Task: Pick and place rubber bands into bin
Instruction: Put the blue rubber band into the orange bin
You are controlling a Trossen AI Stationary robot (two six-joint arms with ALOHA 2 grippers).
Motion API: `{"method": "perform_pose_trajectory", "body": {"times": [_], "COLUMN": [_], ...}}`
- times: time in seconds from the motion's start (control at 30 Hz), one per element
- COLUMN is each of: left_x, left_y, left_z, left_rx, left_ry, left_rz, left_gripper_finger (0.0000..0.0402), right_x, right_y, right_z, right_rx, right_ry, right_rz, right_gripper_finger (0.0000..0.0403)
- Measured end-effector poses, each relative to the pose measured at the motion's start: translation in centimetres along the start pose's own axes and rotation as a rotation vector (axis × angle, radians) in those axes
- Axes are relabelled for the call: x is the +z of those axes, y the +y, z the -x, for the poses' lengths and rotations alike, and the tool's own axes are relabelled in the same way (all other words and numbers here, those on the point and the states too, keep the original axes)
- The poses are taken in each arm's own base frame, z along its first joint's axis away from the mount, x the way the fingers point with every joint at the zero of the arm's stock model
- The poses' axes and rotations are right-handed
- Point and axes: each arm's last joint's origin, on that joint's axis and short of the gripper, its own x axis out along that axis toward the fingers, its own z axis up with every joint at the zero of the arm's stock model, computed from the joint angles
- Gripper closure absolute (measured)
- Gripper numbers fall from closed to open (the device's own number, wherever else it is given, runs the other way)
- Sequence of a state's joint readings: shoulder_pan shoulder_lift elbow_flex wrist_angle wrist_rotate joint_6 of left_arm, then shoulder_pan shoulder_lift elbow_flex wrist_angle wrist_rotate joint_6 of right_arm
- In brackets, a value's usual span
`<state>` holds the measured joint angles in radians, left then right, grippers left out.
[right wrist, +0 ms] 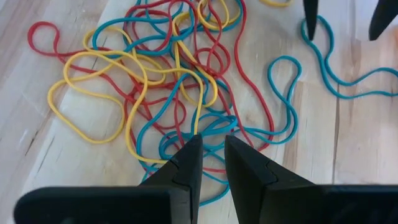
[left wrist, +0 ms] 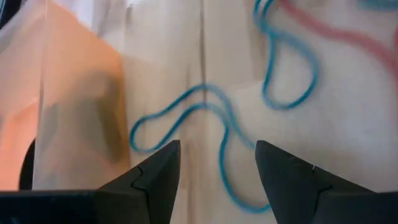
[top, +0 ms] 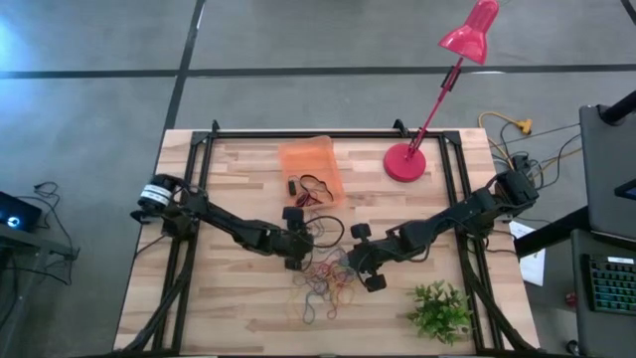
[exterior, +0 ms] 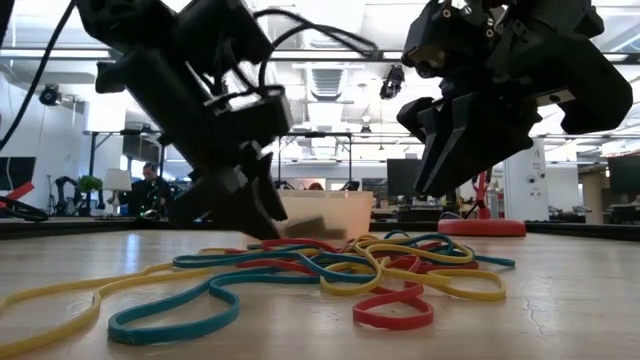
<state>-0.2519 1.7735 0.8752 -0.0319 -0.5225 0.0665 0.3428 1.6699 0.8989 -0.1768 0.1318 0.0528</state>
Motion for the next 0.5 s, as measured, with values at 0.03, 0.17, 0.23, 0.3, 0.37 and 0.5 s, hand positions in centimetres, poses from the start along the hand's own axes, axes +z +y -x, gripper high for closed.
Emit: {"method": "perform_pose_trajectory", "body": {"times": [0.03, 0.17, 0.23, 0.3, 0.37, 0.5], "left_x": [-0.11, -0.41, -0.44, -0.51, -0.50, -0.35], "left_y": [-0.01, -0.13, -0.22, -0.33, -0.43, -0.94], "left_z": [-0.10, -0.54, -0.72, -0.88, -0.95, -0.66], "left_rx": [0.016, 0.066, 0.074, 0.072, 0.053, 0.020], "left_ry": [0.008, 0.027, 0.030, 0.033, 0.034, 0.026], "left_rz": [-0.002, -0.011, -0.012, -0.014, -0.014, -0.023], "left_gripper_finger": [0.0208, 0.0208, 0.0208, 0.0208, 0.0208, 0.0208], "right_x": [0.01, 0.07, 0.09, 0.09, 0.09, 0.10], "right_y": [0.00, 0.00, 0.00, 0.00, 0.00, 0.00], "right_z": [0.00, 0.00, 0.00, 0.00, 0.00, 0.00], "right_rx": [0.000, 0.000, 0.000, 0.000, 0.000, 0.000], "right_ry": [-0.001, -0.007, -0.009, -0.009, -0.009, -0.010], "right_rz": [0.000, -0.001, -0.001, -0.001, -0.001, -0.001], "right_gripper_finger": [0.0346, 0.0346, 0.0346, 0.0346, 0.0346, 0.0346]}}
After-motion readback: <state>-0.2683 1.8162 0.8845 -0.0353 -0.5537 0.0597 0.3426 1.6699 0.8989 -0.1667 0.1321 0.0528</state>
